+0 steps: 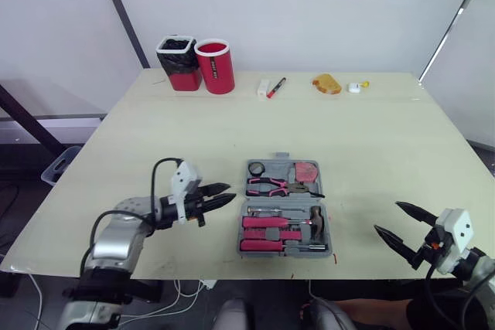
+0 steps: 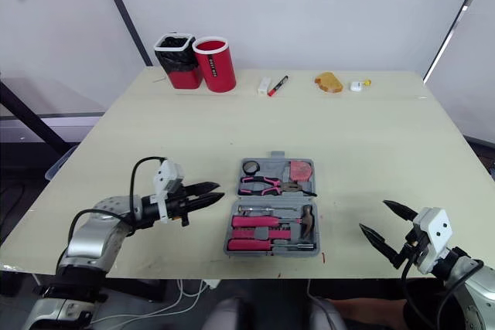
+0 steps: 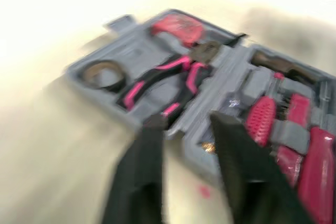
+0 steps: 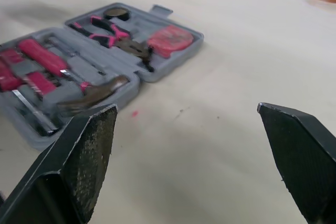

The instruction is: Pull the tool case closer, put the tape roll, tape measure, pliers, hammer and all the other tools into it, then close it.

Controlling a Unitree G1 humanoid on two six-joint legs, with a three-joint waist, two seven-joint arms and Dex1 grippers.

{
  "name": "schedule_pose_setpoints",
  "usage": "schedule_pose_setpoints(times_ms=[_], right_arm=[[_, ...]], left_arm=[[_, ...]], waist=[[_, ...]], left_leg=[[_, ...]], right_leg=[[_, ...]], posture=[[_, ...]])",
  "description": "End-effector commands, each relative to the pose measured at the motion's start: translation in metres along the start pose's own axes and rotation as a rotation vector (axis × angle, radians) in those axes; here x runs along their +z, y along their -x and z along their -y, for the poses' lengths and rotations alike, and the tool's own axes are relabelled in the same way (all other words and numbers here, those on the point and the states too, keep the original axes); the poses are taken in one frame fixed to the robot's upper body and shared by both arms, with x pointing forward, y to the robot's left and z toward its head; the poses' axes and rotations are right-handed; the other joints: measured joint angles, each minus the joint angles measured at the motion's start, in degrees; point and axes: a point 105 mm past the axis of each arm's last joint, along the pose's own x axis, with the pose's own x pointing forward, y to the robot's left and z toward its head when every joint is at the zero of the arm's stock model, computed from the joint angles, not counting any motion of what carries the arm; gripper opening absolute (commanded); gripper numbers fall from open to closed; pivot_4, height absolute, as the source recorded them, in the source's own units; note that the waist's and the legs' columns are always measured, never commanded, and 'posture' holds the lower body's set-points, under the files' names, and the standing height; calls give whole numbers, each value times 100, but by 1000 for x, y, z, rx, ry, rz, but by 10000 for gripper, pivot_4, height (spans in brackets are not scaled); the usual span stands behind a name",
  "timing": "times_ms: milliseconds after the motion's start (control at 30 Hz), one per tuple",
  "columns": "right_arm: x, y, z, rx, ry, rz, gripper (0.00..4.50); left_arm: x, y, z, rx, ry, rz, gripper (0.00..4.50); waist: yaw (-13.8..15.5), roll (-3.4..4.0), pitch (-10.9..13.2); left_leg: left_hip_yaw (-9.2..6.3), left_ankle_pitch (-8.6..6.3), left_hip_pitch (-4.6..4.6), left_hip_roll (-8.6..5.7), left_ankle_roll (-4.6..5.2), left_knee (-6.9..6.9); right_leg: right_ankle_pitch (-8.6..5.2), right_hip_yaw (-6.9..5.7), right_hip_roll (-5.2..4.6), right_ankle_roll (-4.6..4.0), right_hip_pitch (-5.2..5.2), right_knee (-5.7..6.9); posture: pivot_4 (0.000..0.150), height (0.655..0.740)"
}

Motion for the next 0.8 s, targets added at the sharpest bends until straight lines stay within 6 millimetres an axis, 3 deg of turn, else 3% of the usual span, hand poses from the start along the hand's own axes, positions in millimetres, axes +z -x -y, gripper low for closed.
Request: schedule_pose_setpoints(times_ms=[33,67,100,267,433,567,800], right_arm=[[1,16,14,-93,31,10,45000],[0,20,16,-114,32,7,45000],[-1,24,18,-128,31,4,45000],[-5,49,24,-208,29,-7,45000],[-12,74,27,-263,17,-50,45000],[-15,82,26,-276,6,-65,45000],[-9,68,23,-228,12,-48,45000]], left_arm=[[0,31,-15,101,-19,13,37304],[-6,40,-18,129,-13,-6,42676],[-11,48,-21,151,-12,-22,44625],[-26,79,-29,240,11,-59,44625],[-31,96,-29,292,18,-71,44625],[-31,98,-28,298,20,-70,44625],[-24,87,-25,264,-2,-58,44625]], waist=[[-3,-2,1],[-3,-2,1],[-3,-2,1],[6,-4,2],[5,-5,2],[3,-6,3],[2,-6,3]], left_leg=[[2,0,1,1,0,-6],[13,0,3,4,0,-9],[17,0,6,5,0,-12],[54,-1,36,13,-1,-24],[58,-2,41,14,-2,-32],[58,-3,43,14,-3,-35],[60,-3,44,14,-3,-36]], right_leg=[[0,-2,-1,-1,-4,-1],[-1,-10,-9,-2,-9,-1],[-1,-15,-13,-3,-10,-1],[-2,-157,-130,-2,-8,-1],[-3,-178,-145,-2,-8,-1],[-13,-178,-148,14,-8,-2],[-13,-176,-149,13,-8,-2]], posture=[[1500,7400],[1500,7400],[1500,7400],[1500,7400],[1500,7400],[1500,7400],[1500,7400]])
